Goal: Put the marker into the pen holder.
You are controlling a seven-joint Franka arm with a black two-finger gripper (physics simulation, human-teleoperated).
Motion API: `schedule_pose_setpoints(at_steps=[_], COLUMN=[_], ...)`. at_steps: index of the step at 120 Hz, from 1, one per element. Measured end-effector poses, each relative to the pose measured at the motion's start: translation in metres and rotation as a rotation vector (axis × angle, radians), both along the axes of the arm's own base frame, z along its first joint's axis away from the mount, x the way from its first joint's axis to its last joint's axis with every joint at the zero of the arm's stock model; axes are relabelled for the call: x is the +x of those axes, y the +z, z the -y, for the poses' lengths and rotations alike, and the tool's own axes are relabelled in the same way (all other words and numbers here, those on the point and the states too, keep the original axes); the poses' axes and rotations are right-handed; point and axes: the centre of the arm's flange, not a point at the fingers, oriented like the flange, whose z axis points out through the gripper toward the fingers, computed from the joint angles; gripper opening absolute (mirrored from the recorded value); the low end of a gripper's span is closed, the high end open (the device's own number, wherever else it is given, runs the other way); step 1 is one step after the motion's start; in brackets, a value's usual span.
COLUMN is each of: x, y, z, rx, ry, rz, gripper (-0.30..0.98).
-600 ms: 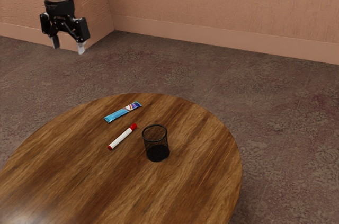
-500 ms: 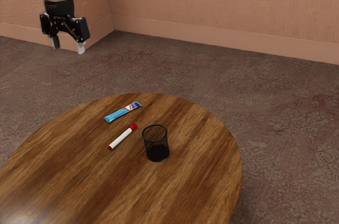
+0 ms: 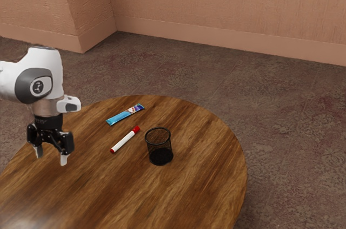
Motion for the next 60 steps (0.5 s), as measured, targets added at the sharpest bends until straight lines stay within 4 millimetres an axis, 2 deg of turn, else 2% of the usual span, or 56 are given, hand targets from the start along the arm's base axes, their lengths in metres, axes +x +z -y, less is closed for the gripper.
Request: schedule_pose_setpoints(at_steps=[9,25,29,38,47,54,60], x=[0.009,0.023,0.03,0.054,0.095,0.13,0.147], y=[-0.024,-0.073,-0.074,-0.057,-0.041,-0.04,-0.043], z=[0.005,0.001,0.0,-0.003,-0.005,0.011,0.023], rx=[0.011,0.036,0.045,0.063,0.087,0.096,0.097], ry=[-0.005,0.007,0.006,0.009,0.001,-0.034,-0.054], rz=[0.021,0.041,0.068,0.154,0.231,0.26,0.27], gripper=[0.69,0.69,0.69,0.69,0.69,0.69,0.69])
